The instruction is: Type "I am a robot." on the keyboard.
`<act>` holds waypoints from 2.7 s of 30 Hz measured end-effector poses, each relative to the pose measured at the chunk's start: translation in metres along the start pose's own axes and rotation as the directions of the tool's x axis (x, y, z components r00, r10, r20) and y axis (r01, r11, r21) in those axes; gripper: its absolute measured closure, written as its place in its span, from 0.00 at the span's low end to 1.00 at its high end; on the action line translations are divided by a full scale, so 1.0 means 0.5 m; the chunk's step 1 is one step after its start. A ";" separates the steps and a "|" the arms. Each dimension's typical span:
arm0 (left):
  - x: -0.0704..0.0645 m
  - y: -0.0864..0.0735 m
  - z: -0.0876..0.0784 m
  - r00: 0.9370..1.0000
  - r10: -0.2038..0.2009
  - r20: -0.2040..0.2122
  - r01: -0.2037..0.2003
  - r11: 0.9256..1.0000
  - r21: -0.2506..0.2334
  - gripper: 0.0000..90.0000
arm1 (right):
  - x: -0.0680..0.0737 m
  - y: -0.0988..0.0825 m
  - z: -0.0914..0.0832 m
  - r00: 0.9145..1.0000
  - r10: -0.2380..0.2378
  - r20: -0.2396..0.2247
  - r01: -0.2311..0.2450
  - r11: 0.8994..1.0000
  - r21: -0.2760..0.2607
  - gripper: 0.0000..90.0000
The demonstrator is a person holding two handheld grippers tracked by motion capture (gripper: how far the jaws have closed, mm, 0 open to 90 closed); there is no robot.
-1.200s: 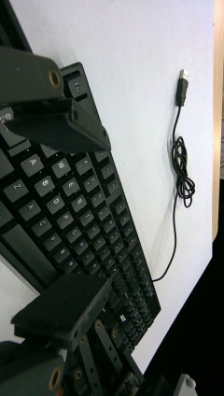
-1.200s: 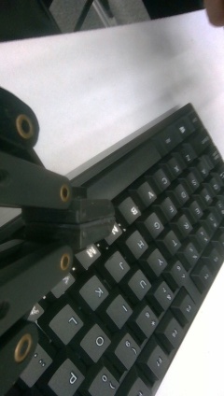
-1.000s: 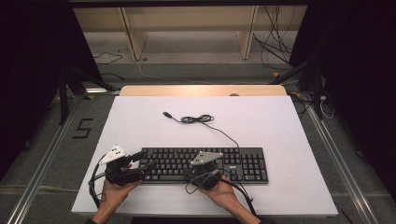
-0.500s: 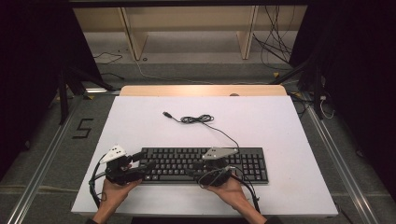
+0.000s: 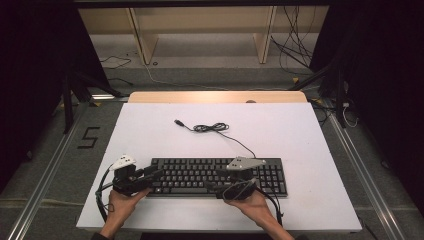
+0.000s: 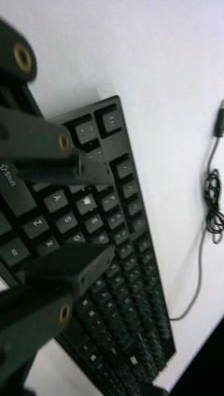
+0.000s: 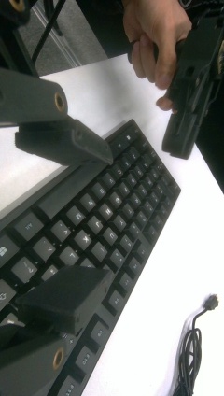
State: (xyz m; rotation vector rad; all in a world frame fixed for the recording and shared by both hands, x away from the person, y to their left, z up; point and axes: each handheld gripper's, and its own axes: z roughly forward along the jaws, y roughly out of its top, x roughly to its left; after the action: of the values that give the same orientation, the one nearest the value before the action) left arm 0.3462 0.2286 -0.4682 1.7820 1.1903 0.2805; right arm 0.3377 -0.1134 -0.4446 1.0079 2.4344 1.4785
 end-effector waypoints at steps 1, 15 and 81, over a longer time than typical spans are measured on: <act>0.000 -0.001 0.003 1.000 0.002 -0.001 -0.002 1.000 0.007 0.70 | 0.000 -0.001 -0.002 1.000 0.002 0.000 -0.002 1.000 0.000 0.42; -0.005 -0.005 0.027 0.999 0.047 -0.010 -0.046 0.995 0.093 0.94 | 0.002 -0.004 -0.021 1.000 0.006 0.005 -0.006 1.000 -0.024 0.37; -0.029 0.007 -0.014 0.995 0.061 0.079 -0.050 0.990 -0.131 0.33 | 0.012 -0.003 0.042 1.000 -0.029 -0.012 0.029 0.999 0.026 0.54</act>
State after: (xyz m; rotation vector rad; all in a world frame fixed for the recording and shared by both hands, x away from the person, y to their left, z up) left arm 0.3366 0.2203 -0.4575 1.6999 1.0422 0.3061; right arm 0.3412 -0.0945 -0.4552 0.9673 2.4718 1.4511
